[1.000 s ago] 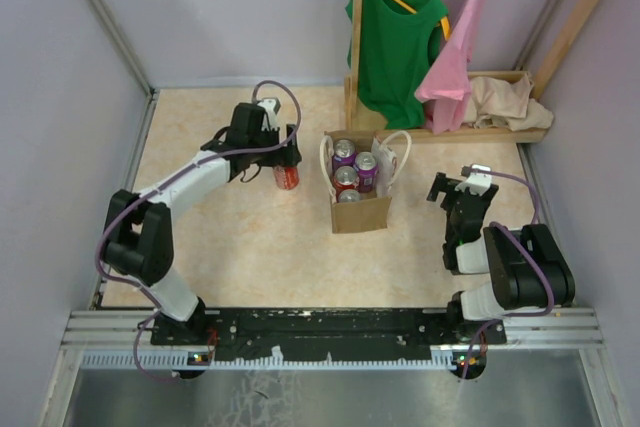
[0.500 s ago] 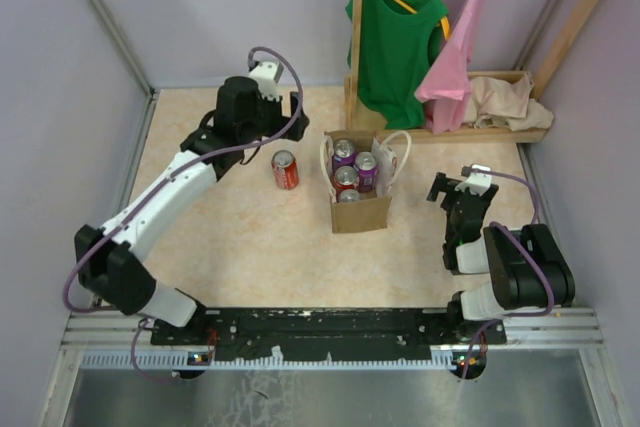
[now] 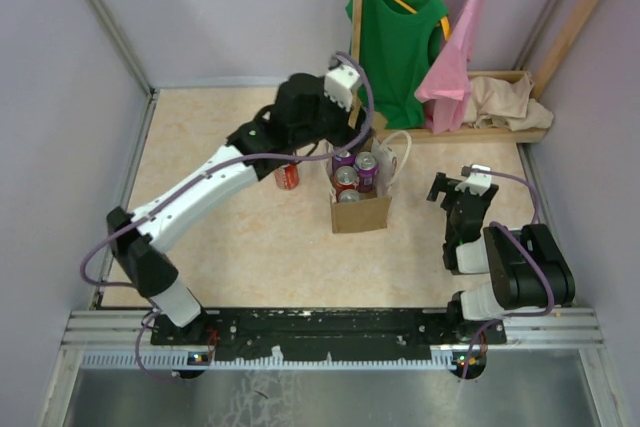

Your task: Take the beverage out of the canvas bag

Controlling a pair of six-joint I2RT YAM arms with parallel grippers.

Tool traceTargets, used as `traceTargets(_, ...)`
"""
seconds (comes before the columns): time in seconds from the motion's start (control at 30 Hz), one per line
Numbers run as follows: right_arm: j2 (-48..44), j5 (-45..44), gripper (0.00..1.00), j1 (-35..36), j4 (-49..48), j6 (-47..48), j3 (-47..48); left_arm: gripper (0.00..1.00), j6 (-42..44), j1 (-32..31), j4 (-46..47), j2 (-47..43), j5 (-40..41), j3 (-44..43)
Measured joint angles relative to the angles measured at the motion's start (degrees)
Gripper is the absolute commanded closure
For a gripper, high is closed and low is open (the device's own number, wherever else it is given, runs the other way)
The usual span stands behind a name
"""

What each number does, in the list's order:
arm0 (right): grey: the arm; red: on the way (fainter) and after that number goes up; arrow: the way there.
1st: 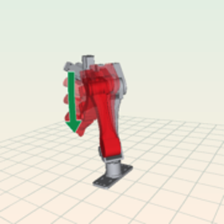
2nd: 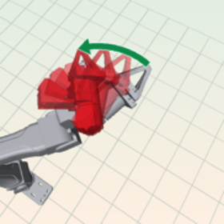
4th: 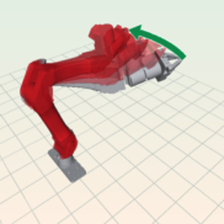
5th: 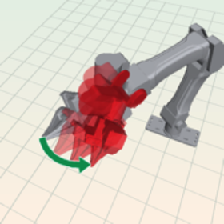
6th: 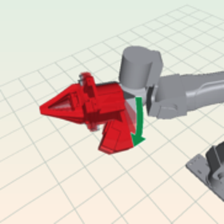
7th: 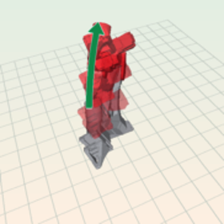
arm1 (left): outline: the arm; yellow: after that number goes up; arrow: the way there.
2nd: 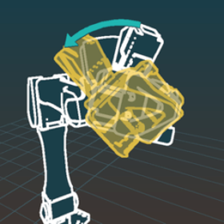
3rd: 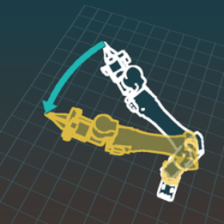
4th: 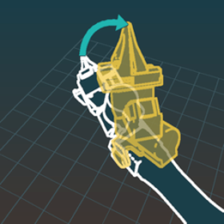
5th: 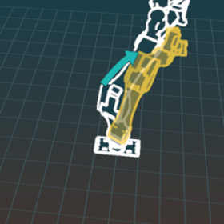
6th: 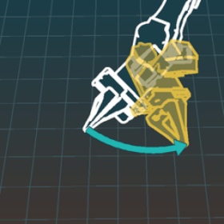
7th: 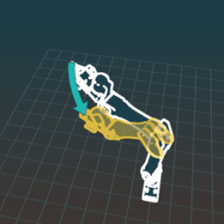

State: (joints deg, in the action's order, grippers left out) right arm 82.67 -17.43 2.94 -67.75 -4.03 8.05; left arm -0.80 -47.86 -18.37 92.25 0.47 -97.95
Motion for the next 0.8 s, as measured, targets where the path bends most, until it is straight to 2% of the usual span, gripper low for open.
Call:
traceTargets(0.27, 0.0, 0.0, 0.01, 0.0, 0.0, 0.0, 0.0, 0.17, -5.5, -1.7, -8.9, 11.9, -1.4, 0.0)
traceTargets(0.6, 0.0, 0.0, 0.01, 0.0, 0.0, 0.0, 0.0, 0.15, -15.4, -4.2, -13.8, 12.4, 3.9, -0.1)
traceTargets(0.8, 0.0, 0.0, 0.01, 0.0, 0.0, 0.0, 0.0, 0.21, -20.9, -6.4, -16.8, 12.4, 6.9, 0.3)
